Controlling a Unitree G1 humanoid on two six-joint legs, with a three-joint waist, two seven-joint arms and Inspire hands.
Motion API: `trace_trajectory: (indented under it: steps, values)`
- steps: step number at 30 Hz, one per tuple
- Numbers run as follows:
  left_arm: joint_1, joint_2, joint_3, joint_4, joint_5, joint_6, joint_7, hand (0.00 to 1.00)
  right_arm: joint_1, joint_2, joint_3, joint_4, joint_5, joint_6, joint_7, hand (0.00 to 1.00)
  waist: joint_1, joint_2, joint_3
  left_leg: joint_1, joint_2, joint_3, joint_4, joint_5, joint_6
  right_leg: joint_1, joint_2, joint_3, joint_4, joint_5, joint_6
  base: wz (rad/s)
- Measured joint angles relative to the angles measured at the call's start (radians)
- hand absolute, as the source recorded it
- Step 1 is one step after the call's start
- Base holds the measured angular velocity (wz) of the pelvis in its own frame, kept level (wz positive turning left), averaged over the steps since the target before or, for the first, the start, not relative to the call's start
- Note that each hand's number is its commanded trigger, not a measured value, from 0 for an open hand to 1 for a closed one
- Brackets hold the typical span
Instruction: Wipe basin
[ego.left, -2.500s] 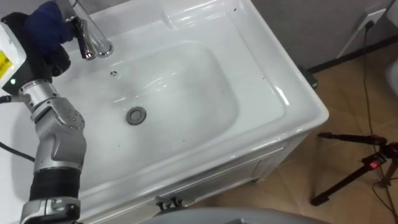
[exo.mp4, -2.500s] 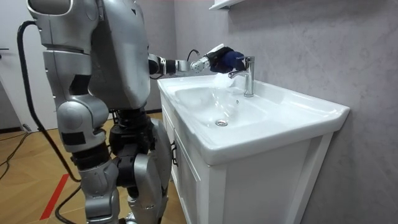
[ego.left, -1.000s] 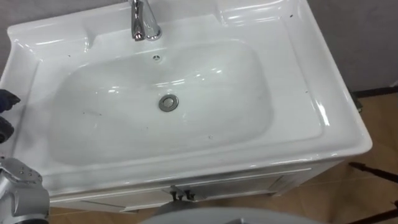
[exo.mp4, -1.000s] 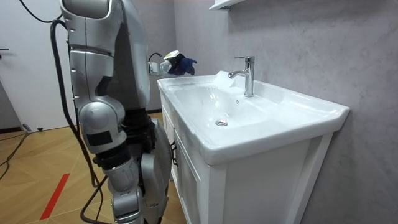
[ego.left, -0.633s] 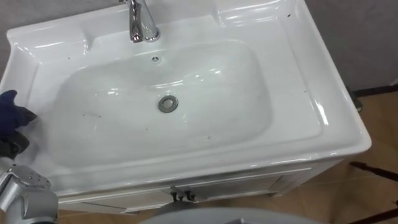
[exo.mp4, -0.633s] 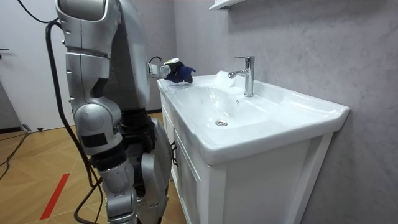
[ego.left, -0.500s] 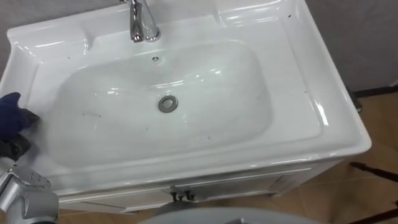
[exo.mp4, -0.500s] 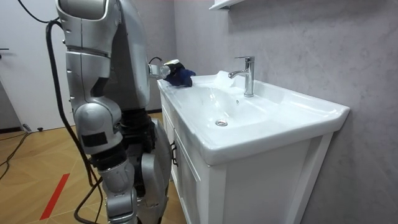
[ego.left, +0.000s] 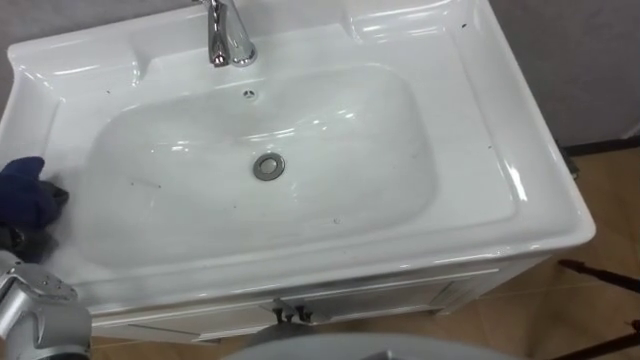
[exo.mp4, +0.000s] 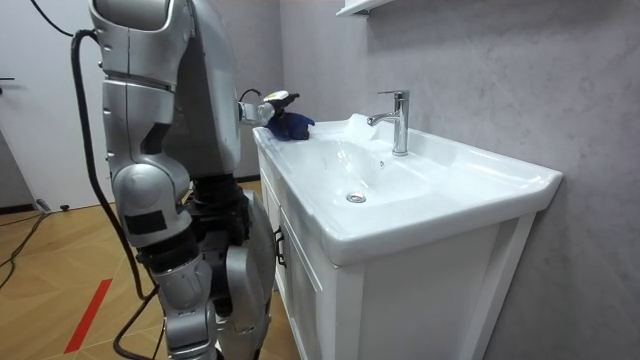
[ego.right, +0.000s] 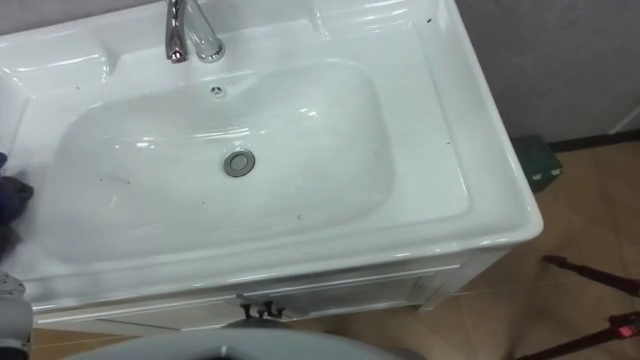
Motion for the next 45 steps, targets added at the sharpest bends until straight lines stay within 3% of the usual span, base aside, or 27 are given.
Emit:
trace_trajectory:
  steps: [10,14,17,21,27,30,39,45]
  values:
    - [-0.021,0.000,0.007,-0.087,-0.006,0.000,0.008,0.00,0.000,0.000,0.000,-0.007,-0.008,0.000,0.001,0.00,0.001,0.002,-0.0010,-0.009,0.002,-0.001,0.016,-0.004,0.001,-0.008,0.001,0.004,0.012,0.000,0.000,0.00]
    - [-0.048,0.000,0.003,-0.088,-0.098,-0.002,0.019,0.00,-0.017,-0.001,0.004,-0.003,-0.006,-0.001,0.000,0.00,-0.001,0.016,-0.0017,-0.004,0.001,0.000,0.016,-0.004,0.002,-0.002,0.000,0.008,0.012,0.000,0.000,-0.01]
    - [-0.052,0.000,0.004,-0.087,-0.200,-0.003,0.019,0.00,-0.019,-0.001,0.004,-0.001,0.004,0.000,-0.001,0.00,-0.005,0.016,0.0039,0.008,0.000,-0.001,0.012,-0.004,0.002,0.002,0.000,0.010,0.010,0.000,0.000,0.00]
    - [-0.052,-0.008,0.003,-0.088,-0.349,-0.004,0.016,0.00,-0.027,0.002,0.003,-0.003,0.005,-0.001,-0.003,0.00,-0.015,0.016,0.0043,0.005,-0.002,0.000,0.016,-0.004,0.002,0.001,-0.001,0.013,-0.004,-0.006,0.001,0.02]
    - [-0.059,-0.010,0.002,-0.106,-0.422,-0.009,-0.011,0.00,-0.037,0.007,0.002,-0.007,-0.004,-0.002,0.000,0.00,-0.033,0.013,0.0011,0.001,-0.002,0.003,0.013,-0.002,0.001,-0.004,-0.001,0.013,-0.004,-0.006,0.001,0.01]
    - [-0.078,-0.010,-0.003,-0.114,-0.438,-0.031,-0.012,0.00,-0.047,0.009,-0.008,-0.009,-0.022,-0.002,-0.001,0.00,-0.041,0.003,0.0031,0.006,-0.001,0.001,0.008,0.000,-0.001,-0.002,0.000,0.014,-0.003,-0.006,0.001,0.01]
    - [-0.120,-0.010,-0.032,-0.119,-0.440,-0.094,-0.012,0.00,-0.056,0.009,-0.035,-0.007,-0.051,-0.035,-0.002,0.00,-0.063,0.002,0.0019,0.010,0.000,0.003,-0.001,0.000,-0.001,0.003,0.000,0.024,0.013,-0.006,0.001,-0.02]
    - [-0.120,-0.010,-0.031,-0.119,-0.449,-0.113,-0.012,0.00,-0.047,0.009,-0.036,-0.003,-0.051,-0.046,-0.002,0.00,-0.067,0.003,0.0019,0.011,0.001,0.008,-0.001,-0.001,0.000,0.003,0.000,0.032,0.012,-0.006,0.001,-0.03]
